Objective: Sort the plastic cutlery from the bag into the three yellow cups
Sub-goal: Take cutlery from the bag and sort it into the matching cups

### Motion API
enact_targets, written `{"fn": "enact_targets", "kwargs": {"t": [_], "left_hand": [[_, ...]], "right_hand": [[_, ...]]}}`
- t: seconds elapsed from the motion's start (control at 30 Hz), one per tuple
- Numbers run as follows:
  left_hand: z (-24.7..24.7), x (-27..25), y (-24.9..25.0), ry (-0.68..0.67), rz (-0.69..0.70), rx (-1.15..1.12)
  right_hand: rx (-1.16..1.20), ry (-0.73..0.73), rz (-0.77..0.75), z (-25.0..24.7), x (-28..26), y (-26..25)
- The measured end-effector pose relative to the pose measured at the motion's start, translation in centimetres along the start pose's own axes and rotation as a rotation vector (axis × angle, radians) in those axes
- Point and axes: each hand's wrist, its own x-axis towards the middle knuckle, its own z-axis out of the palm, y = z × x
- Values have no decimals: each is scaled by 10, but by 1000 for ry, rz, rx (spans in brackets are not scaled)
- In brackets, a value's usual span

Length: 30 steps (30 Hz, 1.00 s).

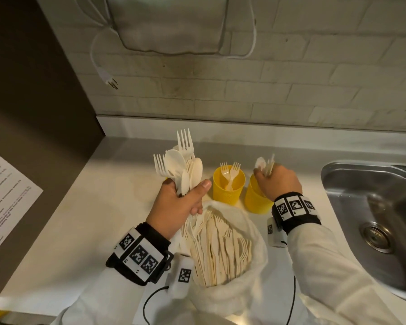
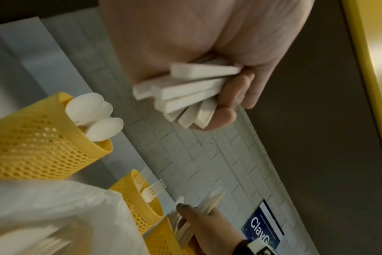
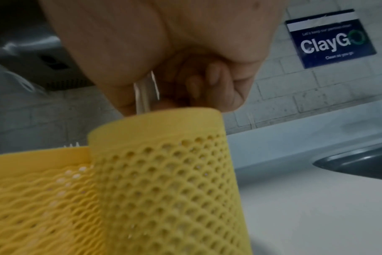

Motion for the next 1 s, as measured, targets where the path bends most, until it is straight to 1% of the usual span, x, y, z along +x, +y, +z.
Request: {"fn": "enact_targets", "kwargs": {"t": [0.07,0.13,0.17,0.27,0.37,0.43,0.47,0.53,0.57,0.63,0.7,0.77,0.87,0.93,1.0], "left_hand": [[-2,1,0,12,27,41],[-4,2,-1,28,31,55],[-5,2,-2,31,22,48],[-7,4,-3,35,-12,-12],[-8,5,0,29,-7,-11],[-6,6,6,10,18,-7],[-5,6,8,-1,30,-10],[-1,8,14,3,63,27],[2,9,18,13,94,53],[6,11,24,27,146,78],[10,11,28,58,143,61],[11,11,27,96,111,56],[12,9,23,135,59,52],[12,8,20,151,51,16],[11,7,18,174,50,-22]], "right_hand": [[-8,-14,-22,0,-1,1],[34,-18,-42,-3,-3,0],[61,-1,-63,-4,-5,0],[152,117,-134,-10,-15,-6],[297,190,-212,-19,-30,-20],[385,147,-282,-23,-45,-33],[427,82,-318,-23,-54,-40],[570,-146,-347,-21,-72,-57],[678,-291,-317,-19,-80,-65],[907,-556,-183,-10,-92,-81],[1075,-725,-88,-1,-99,-93],[1240,-837,-41,6,-101,-101],[1461,-952,137,8,-99,-105],[1539,-1015,214,7,-98,-106],[1570,-1027,241,6,-99,-107]]}}
